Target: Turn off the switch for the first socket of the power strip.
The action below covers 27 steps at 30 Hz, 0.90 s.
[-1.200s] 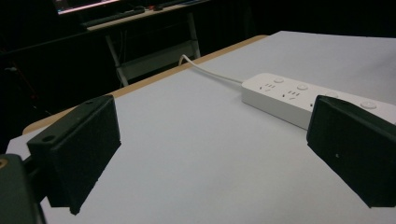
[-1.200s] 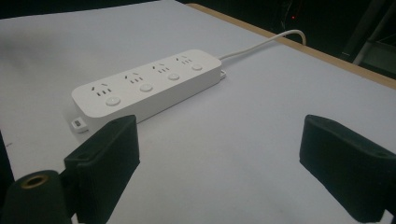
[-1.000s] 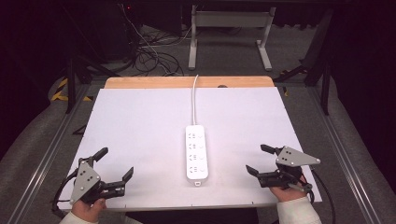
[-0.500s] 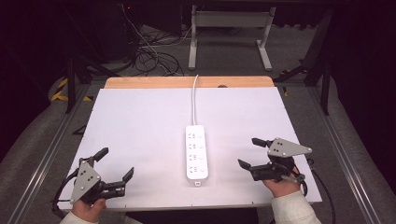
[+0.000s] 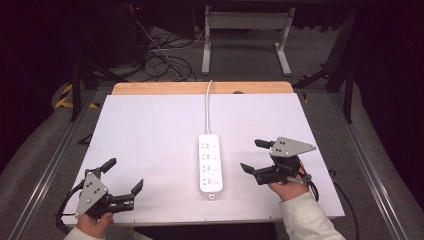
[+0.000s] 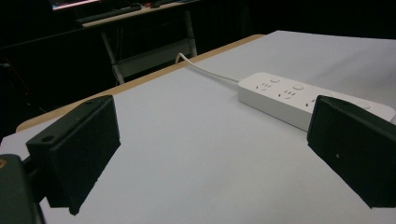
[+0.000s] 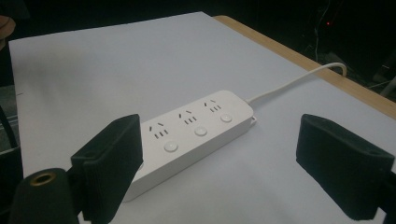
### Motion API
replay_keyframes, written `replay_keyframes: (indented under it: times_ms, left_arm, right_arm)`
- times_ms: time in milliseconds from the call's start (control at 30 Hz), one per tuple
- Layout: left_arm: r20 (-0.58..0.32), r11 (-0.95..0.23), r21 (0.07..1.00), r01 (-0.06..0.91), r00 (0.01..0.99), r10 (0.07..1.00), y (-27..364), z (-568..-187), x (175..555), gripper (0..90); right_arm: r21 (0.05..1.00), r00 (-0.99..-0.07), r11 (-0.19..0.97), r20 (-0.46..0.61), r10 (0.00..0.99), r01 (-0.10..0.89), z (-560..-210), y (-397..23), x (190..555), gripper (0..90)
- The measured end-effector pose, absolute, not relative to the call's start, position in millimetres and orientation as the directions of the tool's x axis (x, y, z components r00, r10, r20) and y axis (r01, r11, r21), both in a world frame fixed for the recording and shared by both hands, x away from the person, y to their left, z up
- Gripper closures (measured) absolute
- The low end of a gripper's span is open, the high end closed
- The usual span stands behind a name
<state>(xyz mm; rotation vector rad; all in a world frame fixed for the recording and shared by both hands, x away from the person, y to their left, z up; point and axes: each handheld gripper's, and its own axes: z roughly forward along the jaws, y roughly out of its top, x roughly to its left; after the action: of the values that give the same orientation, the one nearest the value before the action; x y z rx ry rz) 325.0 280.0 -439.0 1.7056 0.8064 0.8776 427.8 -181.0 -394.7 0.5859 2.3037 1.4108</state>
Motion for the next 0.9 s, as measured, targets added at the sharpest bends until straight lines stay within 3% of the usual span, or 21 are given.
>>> replay_keyframes:
  times_ms: [900]
  left_arm:
    - [0.176,-0.265,0.958,0.106,0.514,0.839,280,-439,325,2.7]
  right_arm:
    - [0.891,-0.867,0.422,-0.071,0.493,0.167,-376,-137,456,16.9]
